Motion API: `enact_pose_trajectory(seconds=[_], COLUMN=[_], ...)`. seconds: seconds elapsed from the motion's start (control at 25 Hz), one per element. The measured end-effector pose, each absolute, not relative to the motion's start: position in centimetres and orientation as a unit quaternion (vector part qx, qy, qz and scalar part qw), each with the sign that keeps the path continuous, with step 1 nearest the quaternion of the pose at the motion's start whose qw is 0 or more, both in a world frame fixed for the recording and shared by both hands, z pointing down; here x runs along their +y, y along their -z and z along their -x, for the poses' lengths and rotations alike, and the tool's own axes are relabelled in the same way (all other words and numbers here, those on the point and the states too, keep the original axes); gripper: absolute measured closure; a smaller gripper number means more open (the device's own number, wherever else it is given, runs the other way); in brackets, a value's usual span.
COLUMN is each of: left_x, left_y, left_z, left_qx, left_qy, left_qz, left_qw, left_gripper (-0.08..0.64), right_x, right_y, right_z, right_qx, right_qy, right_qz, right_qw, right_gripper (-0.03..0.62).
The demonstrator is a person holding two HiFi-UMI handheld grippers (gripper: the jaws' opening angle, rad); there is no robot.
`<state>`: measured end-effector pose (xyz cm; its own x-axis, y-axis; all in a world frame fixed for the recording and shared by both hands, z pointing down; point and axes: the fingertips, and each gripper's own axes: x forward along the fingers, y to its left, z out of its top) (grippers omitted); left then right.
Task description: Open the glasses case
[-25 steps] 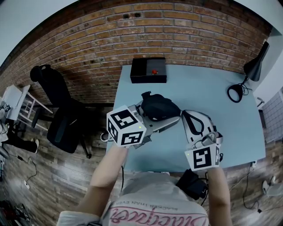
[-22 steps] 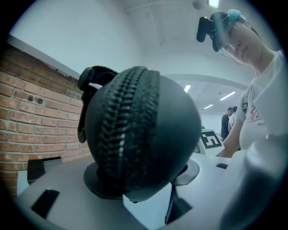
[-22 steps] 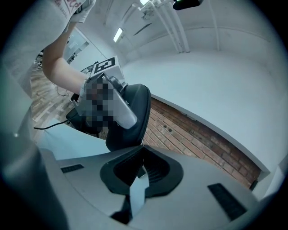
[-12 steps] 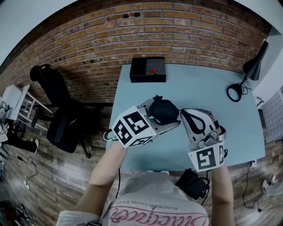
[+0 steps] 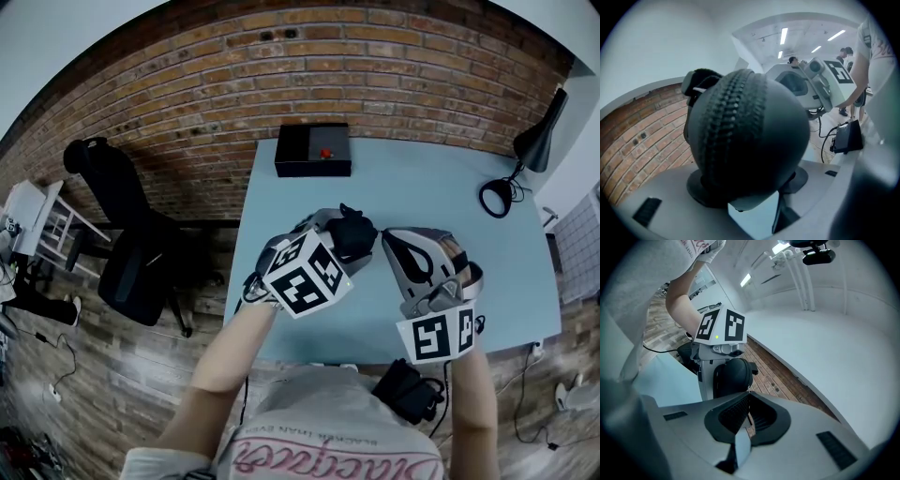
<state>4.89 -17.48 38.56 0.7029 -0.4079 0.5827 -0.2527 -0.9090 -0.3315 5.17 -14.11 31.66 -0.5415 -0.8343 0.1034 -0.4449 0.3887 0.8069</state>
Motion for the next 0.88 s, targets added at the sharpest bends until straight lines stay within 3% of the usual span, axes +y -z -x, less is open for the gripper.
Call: enact_pose_trajectory(seconds=[0.48,0.88], left_x=[-20.2,-17.1], left_y=[-39.2,-35.0], left_z=[-4.1,-6.3], left_qx=[0.271,0.199], left_qy=[0.409,0.23], left_qz=[0.854,0.939], left_qw=[0.175,0.16], left_gripper=[0.291,0.272], right_x=[-14.1,-14.3], right_y=[-31.7,-28.4], right_z=[-5.0,-7.2], right_qx=[-0.724,-0.843], right_qy=[0.455,0.285], right_qz=[-0.4,-0.426], right_qw=[0.329,0.163], right_gripper=[0.574,0.575])
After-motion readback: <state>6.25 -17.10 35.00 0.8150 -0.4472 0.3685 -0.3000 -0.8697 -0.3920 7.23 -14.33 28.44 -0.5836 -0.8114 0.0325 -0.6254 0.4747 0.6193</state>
